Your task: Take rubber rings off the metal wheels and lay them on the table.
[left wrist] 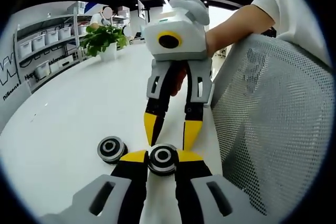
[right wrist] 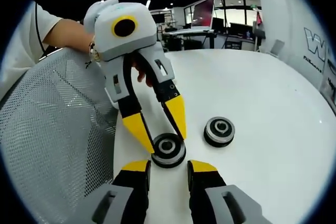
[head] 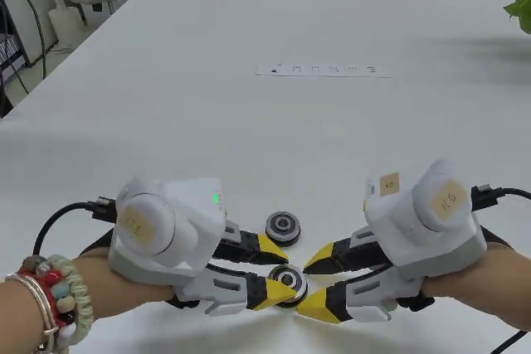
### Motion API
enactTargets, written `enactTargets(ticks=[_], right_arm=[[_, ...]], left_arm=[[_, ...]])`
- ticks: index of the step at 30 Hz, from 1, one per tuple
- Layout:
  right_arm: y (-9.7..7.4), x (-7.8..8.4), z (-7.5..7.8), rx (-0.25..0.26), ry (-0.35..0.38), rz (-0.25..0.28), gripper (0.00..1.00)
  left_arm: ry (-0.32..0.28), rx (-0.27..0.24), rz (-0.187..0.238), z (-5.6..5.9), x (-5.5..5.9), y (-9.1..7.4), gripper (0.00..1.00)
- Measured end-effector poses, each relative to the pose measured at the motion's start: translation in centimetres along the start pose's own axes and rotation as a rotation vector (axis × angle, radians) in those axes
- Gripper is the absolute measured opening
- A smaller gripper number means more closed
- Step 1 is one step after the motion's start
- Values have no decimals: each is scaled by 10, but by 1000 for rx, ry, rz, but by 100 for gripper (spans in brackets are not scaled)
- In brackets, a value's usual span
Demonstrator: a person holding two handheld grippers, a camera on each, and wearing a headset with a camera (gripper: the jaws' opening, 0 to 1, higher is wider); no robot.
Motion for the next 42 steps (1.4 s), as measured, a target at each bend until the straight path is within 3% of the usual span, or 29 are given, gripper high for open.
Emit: enactTargets(ticks=[1,8,19,27,37,39,42], right_arm=[[0,0,0,0,0,1,26],[0,-2,0,0,6,10,25],[1,-4,3,14,3,27,24],[-1,-4,7,27,1,33,20],[-2,-4,7,28,-68,22,17],[-3,1,10,45,-105,-14,14],[-3,1,9,35,-55,-1,11]], left_arm=[[3,1,-10,0,3,0,14],[-22,21,28,3,3,3,9],[-25,18,81,-2,5,5,8],[-30,-17,87,-7,3,5,8],[-20,-23,87,-6,3,3,8],[-21,-24,87,-6,3,2,8],[-20,-24,88,-6,3,2,8]])
Point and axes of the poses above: the centre of the closed fingertips' face, and the gripper's own axes: y roughly forward along the fingers, z roughly to its right, x roughly out of its underside, the point moved 2 cm from there along -y, roughly backward along the fingers, and after that the axes turned 1 degree about y, right-handed, at the moved point
